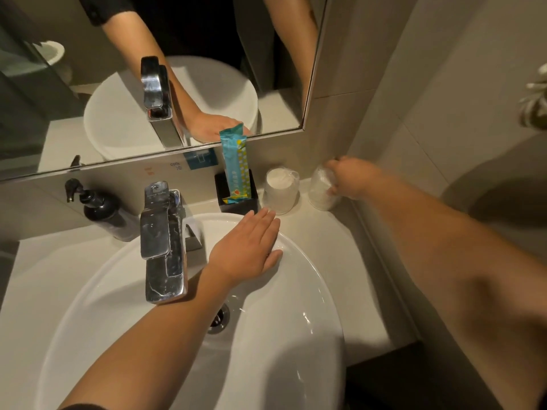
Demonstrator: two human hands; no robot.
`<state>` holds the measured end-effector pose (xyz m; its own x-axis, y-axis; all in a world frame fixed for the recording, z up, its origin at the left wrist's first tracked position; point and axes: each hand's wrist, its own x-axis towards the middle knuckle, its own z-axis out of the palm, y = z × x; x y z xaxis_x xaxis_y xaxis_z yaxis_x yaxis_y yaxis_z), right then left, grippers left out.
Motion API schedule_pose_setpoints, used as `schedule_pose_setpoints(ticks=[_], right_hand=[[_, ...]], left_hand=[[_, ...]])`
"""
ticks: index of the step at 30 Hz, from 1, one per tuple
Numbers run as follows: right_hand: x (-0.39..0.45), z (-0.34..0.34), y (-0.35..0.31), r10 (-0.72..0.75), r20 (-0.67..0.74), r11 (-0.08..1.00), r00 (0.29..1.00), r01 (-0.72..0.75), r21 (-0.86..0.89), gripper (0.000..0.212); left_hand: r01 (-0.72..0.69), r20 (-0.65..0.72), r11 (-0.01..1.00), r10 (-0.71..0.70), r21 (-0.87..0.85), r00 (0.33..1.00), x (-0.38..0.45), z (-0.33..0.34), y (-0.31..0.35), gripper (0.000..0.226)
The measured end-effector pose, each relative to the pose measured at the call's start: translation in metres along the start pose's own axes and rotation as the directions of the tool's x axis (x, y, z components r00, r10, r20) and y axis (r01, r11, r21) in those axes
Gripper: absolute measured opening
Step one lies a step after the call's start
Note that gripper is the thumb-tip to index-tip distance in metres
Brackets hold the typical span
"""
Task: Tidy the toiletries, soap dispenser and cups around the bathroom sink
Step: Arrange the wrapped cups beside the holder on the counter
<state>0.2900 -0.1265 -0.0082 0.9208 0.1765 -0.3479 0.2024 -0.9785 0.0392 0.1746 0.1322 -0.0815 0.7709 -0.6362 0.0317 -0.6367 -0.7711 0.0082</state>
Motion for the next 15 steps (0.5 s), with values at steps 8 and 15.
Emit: schedule_pose_setpoints(ticks=[8, 15], right_hand=[[0.012, 0.011, 0.003, -0.102, -0.101, 0.995, 0.990, 0.100, -0.031, 0.040], [0.015, 0.013, 0.008, -0.112, -0.121, 0.994, 0.986, 0.113, 0.002, 0.046]], left_hand=[[0.011, 0.006, 1.000, -0.011, -0.002, 1.000, 0.001, 0.003, 0.000, 0.067], [0.006, 0.003, 1.000, -0.006, -0.010, 1.000, 0.002, 0.004, 0.000, 0.066]])
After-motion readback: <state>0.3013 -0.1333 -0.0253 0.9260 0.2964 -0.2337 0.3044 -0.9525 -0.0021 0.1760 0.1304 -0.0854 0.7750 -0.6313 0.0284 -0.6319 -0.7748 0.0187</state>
